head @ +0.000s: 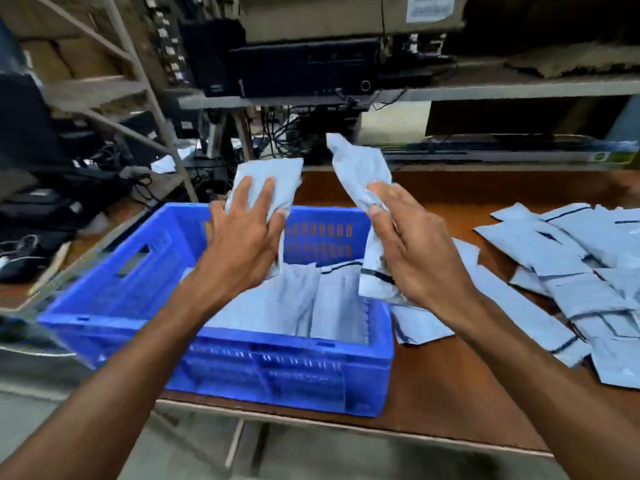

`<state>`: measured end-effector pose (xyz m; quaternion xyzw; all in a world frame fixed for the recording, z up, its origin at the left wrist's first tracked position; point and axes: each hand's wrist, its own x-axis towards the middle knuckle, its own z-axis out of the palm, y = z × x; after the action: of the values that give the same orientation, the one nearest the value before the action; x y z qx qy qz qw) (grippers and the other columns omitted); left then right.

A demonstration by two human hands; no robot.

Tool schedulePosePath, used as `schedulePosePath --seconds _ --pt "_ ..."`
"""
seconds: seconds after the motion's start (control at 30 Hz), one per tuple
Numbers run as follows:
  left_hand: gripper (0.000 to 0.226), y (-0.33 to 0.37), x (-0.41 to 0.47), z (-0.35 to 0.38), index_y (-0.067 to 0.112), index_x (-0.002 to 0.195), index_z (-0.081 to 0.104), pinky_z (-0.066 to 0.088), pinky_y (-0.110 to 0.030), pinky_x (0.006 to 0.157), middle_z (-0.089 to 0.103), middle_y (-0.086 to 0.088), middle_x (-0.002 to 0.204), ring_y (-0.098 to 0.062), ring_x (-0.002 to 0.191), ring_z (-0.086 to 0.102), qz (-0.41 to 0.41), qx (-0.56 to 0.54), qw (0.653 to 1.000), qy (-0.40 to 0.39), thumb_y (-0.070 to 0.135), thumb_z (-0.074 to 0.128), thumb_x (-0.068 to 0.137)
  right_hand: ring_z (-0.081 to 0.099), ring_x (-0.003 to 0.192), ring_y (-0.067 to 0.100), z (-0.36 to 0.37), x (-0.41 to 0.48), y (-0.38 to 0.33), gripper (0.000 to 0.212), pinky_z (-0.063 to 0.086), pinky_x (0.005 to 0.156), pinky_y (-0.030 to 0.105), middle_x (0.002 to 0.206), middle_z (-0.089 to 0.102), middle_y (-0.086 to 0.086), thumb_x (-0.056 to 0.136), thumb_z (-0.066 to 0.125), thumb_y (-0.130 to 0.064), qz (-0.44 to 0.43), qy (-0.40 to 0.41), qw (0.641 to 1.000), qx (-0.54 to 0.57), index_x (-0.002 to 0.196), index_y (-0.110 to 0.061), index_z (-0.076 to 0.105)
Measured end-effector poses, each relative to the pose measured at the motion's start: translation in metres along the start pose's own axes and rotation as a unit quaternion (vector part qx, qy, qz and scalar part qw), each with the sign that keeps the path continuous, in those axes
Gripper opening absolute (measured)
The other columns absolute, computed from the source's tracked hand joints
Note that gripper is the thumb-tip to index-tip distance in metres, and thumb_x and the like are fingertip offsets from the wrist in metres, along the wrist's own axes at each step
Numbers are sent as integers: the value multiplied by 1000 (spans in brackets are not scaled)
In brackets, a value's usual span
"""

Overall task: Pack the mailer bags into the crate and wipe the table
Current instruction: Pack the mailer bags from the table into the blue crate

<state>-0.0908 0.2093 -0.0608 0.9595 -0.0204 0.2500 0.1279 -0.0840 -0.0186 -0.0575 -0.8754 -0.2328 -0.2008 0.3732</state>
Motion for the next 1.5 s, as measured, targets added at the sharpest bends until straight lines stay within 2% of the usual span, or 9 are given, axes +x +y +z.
schedulePosePath --seconds 0.13,0.3,0.5,0.63,0.77,0.93,1.07,1.23,1.5 --pt "70 -119 0 3 29 153 24 33 -62 102 17 -11 161 -47 135 29 -111 95 980 -132 62 5 95 50 122 31 88 33 -41 37 40 101 44 130 59 10 101 32 -27 -40 -79 994 -57 124 -11 56" --pt "59 -201 -17 17 19 142 37 28 -60 105 1 -13 164 -45 147 5 -93 166 939 -285 29 1 96 55 102 36 199 53 -84 26 42 86 42 104 61 14 100 37 -25 -42 -154 979 -126 105 -8 57" --pt "50 -230 -1 48 21 155 16 8 -66 113 -16 -14 163 -48 146 -12 -62 230 837 -493 19 20 104 40 125 41 285 59 -99 39 36 100 50 130 51 19 98 38 -30 -8 -339 906 -253 122 -8 58" --pt "61 -244 4 51 17 158 7 17 -46 117 -27 -9 159 -36 150 -1 -76 183 779 -594 47 19 105 8 148 35 314 53 -82 71 18 115 52 160 13 12 97 33 -53 155 -460 846 -222 152 -10 24" --pt "100 -264 6 57 29 152 -23 31 -40 113 -37 -7 155 -33 142 35 -53 168 790 -587 71 43 89 -5 150 34 315 63 -60 91 10 119 50 163 -3 14 85 45 -59 85 -438 858 -253 156 -22 2" --pt "107 -271 10 73 34 147 -31 31 -45 113 -38 -5 154 -37 142 34 -46 180 795 -577 76 46 85 -25 146 33 332 56 -41 99 -1 118 56 158 -31 8 87 41 -73 90 -526 806 -257 154 -26 -15" --pt "98 -267 23 64 31 152 -21 28 -47 115 -29 -6 159 -36 145 28 -39 175 833 -524 71 42 90 -3 149 40 316 72 -48 85 12 116 56 164 -3 14 92 34 -70 93 -474 845 -231 156 -21 9" --pt "72 -180 49 52 22 152 28 38 -55 106 27 -12 157 -41 134 39 32 60 964 -256 55 52 92 55 121 31 198 107 -32 41 46 99 43 131 59 9 90 57 -31 29 -196 972 -129 127 -14 57" --pt "56 96 36 82 18 138 43 42 -49 98 45 -8 139 -34 123 44 188 -82 969 -137 51 50 93 66 92 18 -24 62 101 27 53 85 35 102 73 -3 83 53 -27 125 28 983 -133 104 -25 69"
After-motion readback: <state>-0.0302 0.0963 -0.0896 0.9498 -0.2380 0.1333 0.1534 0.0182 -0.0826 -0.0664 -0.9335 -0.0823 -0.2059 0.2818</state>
